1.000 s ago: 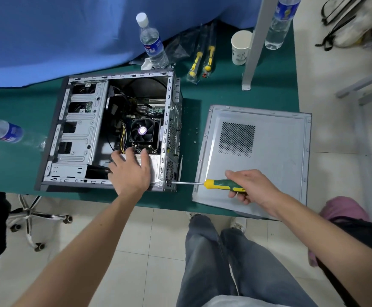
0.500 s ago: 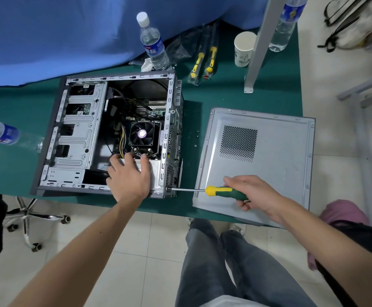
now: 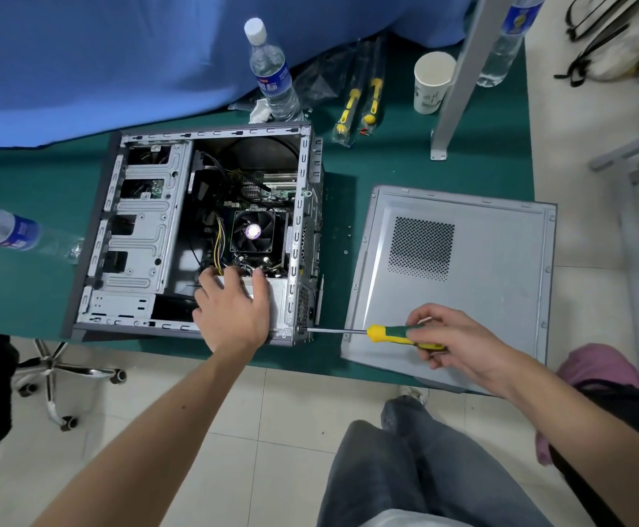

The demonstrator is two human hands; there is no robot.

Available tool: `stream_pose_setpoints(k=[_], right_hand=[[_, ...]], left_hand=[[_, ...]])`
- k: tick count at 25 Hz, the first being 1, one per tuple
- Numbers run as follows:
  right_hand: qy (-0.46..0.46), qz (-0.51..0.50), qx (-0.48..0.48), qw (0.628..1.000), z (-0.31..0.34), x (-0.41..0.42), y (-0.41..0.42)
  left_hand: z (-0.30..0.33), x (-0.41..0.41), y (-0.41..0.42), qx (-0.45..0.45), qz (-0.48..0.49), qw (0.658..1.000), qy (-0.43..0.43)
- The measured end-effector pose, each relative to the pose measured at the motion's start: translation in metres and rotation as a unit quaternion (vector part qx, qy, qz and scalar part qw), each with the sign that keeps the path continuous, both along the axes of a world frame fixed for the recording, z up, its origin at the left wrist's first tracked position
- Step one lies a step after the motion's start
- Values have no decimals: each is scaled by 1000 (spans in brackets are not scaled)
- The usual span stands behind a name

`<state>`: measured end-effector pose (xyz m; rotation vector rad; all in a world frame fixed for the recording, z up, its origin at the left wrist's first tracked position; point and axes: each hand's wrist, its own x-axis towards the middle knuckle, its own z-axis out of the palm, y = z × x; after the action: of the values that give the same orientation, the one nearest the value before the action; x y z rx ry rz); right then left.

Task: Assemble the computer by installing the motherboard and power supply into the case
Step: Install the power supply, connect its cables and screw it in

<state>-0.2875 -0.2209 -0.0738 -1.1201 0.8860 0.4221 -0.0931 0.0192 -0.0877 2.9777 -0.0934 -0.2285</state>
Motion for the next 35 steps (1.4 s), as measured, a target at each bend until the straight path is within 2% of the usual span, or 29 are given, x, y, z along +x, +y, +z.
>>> stream_pose_setpoints(k=[3,7,11,13,16,20,25,29,31,33,35], right_hand=[[26,28,-42,998,-4,0,9],[-10,-41,8,999,-6,-6,6],[21,27,-90,995,-5,-4,12],[26,20,-72,997,-5,-4,12],[-14,-35,-15,999,-3,-4,6],[21,42,-103,994,-2,0,8],[-17,-46,8,999,-3,-1,2],[50,28,-61,996,-4,4,7],[40,19,-36,998,-6,3,5],[4,-31,3,1000,-7,0,3],[-10,-31,-24,999,-8,0,3]], left_hand=[[0,2,1,0,1,1000,-1],[-1,2,1,-2,0,1000,1],[-1,0,4,-2,0,1000,-3],[-1,1,3,-3,-1,1000,-2],[-2,0,2,-1,-4,1000,-1],[-3,1,2,1,-5,1000,-3],[-3,0,2,1,-4,1000,-3],[-2,1,2,5,-5,1000,2],[-2,1,1,3,-4,1000,1],[-2,1,1,3,-2,1000,1],[-2,1,1,5,-2,1000,1]])
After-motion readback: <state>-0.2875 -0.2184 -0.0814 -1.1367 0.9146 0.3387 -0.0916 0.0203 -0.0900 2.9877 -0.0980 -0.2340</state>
